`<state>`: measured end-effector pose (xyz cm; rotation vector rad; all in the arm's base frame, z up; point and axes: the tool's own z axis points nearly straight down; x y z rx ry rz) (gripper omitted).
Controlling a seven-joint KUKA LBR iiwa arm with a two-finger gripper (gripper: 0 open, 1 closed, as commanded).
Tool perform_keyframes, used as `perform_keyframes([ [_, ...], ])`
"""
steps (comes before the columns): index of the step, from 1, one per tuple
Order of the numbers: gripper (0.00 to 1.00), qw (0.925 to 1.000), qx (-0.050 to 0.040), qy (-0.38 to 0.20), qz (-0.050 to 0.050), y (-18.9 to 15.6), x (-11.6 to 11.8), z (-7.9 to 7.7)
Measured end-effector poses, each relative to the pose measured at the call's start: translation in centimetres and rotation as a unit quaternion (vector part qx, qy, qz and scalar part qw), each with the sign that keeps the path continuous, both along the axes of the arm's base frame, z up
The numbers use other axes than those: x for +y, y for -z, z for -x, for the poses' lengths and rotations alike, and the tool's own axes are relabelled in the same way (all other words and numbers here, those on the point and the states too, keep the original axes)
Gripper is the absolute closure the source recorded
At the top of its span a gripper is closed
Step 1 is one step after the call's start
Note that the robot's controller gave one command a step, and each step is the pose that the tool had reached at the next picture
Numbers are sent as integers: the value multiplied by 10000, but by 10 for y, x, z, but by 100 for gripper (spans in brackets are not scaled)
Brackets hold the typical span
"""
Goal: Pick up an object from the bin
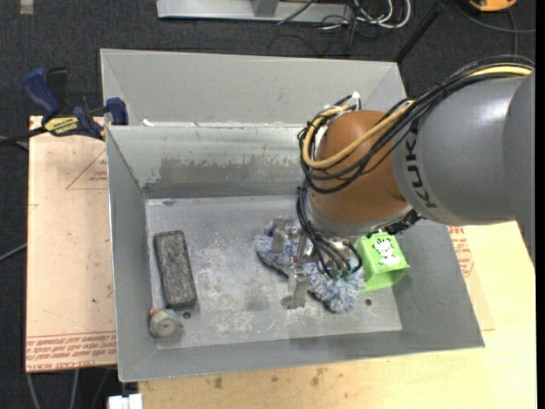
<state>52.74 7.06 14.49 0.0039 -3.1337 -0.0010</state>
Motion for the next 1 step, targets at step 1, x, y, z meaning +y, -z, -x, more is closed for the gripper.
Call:
perform_keyframes([
  [1,0,10000,-39,11,-3,-4,0,-2],
])
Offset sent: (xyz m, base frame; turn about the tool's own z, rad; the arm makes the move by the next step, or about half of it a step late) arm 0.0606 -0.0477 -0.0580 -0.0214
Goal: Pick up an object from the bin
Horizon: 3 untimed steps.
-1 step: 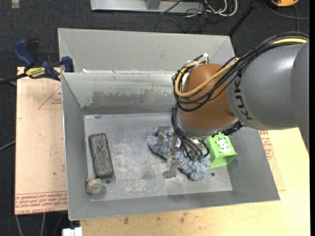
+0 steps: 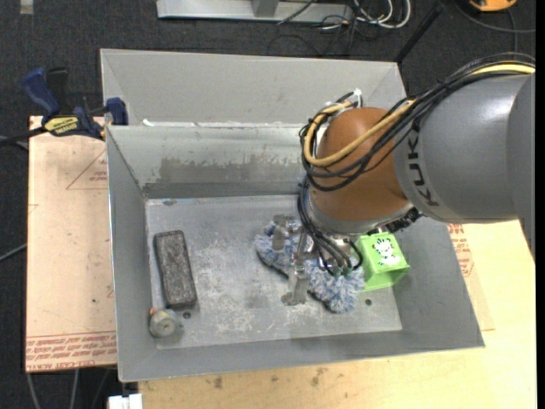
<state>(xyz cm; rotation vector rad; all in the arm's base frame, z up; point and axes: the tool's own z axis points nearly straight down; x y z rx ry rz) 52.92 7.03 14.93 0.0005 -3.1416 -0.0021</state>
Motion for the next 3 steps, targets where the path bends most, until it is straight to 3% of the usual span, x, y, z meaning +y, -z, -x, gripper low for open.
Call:
perform_keyframes([
  [1,0,9999,-54,-89,-9,33,-26,-38],
  [2,100,9998,-11,223,-7,51,-73,-58],
  [3,100,9998,-11,223,-7,51,-73,-58],
])
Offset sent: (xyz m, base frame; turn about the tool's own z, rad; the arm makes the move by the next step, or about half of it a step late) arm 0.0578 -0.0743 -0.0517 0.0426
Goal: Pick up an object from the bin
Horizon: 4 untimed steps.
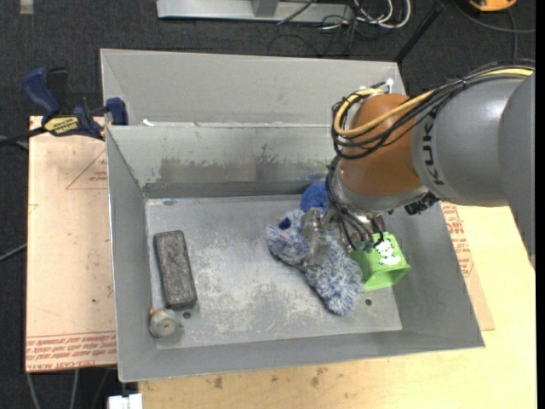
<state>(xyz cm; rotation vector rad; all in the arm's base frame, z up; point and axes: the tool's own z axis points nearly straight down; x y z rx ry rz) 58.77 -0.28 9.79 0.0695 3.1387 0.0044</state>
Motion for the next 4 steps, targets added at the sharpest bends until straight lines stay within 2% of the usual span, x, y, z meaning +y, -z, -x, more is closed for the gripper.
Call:
perform_keyframes([
  [1,0,10000,10,97,7,-88,-14,-10],
  [2,0,9999,-32,129,11,-116,-18,-15],
  [3,0,9999,-52,101,11,-79,-12,-20],
  [4,0,9992,5,-404,10,-38,-5,-33],
])
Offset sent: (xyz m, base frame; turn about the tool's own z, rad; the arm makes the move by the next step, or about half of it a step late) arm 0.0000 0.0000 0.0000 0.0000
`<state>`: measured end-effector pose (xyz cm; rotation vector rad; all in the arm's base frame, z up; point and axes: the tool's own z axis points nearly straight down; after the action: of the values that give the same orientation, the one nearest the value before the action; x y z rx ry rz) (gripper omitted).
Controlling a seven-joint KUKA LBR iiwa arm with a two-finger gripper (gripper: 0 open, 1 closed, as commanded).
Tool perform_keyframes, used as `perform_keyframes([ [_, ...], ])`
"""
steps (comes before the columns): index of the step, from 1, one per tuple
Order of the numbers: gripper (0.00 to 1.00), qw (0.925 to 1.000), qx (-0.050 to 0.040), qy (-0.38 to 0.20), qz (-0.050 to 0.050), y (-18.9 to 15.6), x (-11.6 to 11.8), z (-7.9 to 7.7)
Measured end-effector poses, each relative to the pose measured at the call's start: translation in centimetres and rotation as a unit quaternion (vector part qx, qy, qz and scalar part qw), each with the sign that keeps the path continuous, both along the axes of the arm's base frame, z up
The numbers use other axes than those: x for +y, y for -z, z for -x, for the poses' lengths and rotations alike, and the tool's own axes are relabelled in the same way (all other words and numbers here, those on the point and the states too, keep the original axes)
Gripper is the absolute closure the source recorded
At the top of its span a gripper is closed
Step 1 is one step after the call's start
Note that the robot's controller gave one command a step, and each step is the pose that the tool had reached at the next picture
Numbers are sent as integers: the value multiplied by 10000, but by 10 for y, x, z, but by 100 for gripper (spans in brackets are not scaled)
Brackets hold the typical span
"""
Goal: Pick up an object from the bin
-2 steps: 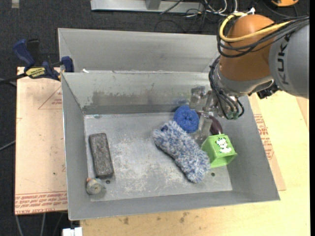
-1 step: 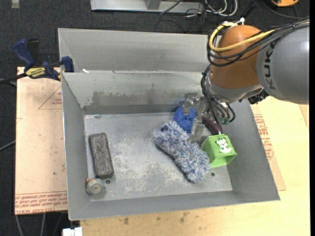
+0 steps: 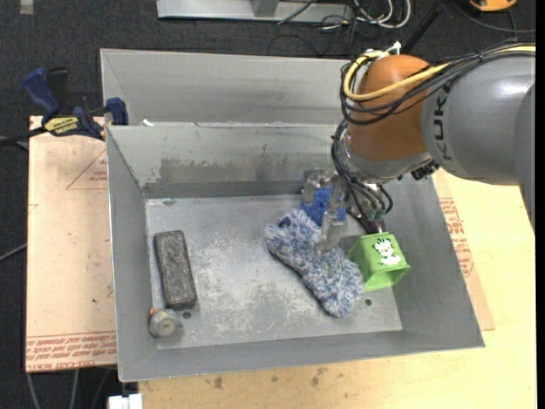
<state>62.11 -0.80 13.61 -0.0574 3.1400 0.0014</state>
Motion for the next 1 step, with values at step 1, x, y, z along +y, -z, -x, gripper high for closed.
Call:
perform_keyframes([
  [1,100,9839,-25,-1788,19,60,20,0],
])
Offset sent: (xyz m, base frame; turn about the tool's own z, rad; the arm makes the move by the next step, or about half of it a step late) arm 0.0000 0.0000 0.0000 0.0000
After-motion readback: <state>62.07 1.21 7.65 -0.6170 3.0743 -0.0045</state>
